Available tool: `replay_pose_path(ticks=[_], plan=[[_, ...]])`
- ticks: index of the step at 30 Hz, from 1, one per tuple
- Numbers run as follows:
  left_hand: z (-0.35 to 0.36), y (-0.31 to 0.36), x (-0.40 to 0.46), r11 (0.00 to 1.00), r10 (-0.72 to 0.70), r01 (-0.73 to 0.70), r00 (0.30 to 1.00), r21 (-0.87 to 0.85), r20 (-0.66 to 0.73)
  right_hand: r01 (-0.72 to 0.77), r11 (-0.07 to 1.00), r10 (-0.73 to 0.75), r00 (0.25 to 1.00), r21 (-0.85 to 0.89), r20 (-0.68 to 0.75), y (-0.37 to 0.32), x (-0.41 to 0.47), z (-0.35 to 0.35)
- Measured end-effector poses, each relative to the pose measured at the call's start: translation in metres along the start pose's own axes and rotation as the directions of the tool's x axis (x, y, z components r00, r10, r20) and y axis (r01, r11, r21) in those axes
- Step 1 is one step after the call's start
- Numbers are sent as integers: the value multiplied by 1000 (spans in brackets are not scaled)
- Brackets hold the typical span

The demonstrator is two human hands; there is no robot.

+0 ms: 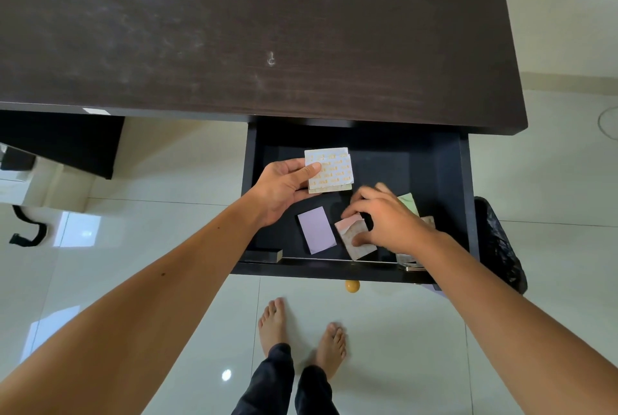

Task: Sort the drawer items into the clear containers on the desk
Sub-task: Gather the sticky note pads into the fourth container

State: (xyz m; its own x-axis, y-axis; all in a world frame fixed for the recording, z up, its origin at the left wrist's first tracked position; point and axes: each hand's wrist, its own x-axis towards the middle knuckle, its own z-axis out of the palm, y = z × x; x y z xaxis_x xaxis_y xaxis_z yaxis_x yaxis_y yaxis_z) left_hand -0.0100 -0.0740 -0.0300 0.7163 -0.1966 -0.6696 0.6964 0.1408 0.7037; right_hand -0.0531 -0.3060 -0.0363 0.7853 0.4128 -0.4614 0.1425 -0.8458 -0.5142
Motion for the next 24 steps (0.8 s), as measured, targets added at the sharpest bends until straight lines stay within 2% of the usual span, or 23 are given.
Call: replay_pose_path(ticks=[3,7,10,12,17,24], plan=[[0,0,0,1000,-3,3,1000,-4,-1,-43,988,44,999,146,-2,-3,-3,-11],[-2,0,0,999,-4,5,1000,-53,15,-81,907,100,995,414,-24,-1,-8,-36],[-2,1,0,998,-7,8,1000,-57,20,-49,754,149,984,655,-98,0,-7,-52],[0,0,-1,998,-12,14,999,-58,31,2,658,189,968,753,-167,-1,-3,-57],[4,1,-5,999,-25,28,996,-27,85,51,590,290,918,806,-270,-5,13,-56],[8,6,-6,999,-34,35,993,-10,112,17,660,357,873,751,-334,-17,28,-42]])
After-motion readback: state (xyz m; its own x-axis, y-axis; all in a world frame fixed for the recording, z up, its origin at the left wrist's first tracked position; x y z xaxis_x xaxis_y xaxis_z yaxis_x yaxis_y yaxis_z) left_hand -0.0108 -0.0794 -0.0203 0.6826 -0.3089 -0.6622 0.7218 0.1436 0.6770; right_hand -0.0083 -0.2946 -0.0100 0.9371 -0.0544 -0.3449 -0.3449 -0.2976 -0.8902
